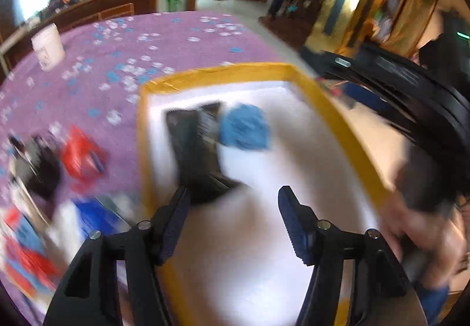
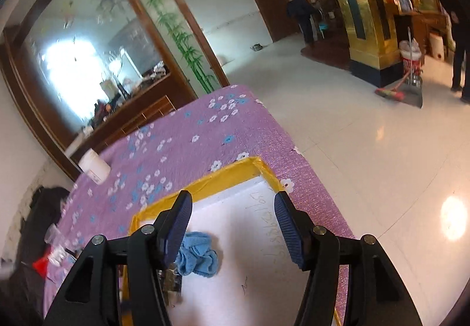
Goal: Organize soft objects
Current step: 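Open the left tool over the tray while the right tool releases the towel beside it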
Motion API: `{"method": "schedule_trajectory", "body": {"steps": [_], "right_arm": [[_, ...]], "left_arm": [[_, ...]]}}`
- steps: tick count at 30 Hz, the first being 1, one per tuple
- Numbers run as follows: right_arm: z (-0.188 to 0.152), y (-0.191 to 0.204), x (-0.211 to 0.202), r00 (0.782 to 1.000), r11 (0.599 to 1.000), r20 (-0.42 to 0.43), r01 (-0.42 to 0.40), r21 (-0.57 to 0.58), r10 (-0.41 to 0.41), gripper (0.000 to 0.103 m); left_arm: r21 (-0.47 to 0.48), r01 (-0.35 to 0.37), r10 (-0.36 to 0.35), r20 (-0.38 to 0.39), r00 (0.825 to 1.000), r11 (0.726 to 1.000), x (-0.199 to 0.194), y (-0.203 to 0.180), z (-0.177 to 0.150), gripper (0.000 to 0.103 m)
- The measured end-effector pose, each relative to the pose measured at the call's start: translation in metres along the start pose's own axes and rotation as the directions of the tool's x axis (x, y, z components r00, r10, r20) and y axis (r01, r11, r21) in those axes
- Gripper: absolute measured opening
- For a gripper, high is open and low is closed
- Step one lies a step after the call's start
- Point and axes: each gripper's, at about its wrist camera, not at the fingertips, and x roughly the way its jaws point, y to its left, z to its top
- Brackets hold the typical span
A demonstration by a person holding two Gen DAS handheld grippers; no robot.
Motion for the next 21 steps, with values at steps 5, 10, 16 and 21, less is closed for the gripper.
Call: {"method": "schedule_trajectory", "body": {"steps": [5, 10, 16, 21], "right_arm": [[0.003, 0.002, 0.000, 1.000, 1.000, 0.006, -0.019, 0.002, 0.019, 0.063], [0.006, 0.014, -0.009, 0.998, 0.999, 0.059, 0.009, -0.042, -0.007, 0.086], [0.005, 0.028, -0.032, 0.980, 0.989, 0.178, 0.106, -0.103, -0.086, 0.091], [-0.015, 0.048, -0.085, 0.887, 0.977, 0.458, 0.144, -0.156, -0.058, 0.102]], "left_arm": [[0.106, -0.120, 0.116, 0.041, 0.992, 0.987, 0.011, -0.029, -0.013, 0.065], [0.008, -0.258, 0.252, 0.194, 0.948, 0.966, 0.001, -0.020, -0.005, 0.065], [-0.102, -0.190, 0.203, 0.133, 0.970, 0.976, 0.007, 0.005, 0.006, 0.065], [-0.049, -0.180, 0.185, 0.145, 0.972, 0.982, -0.002, 0.001, 0.004, 0.065]]}}
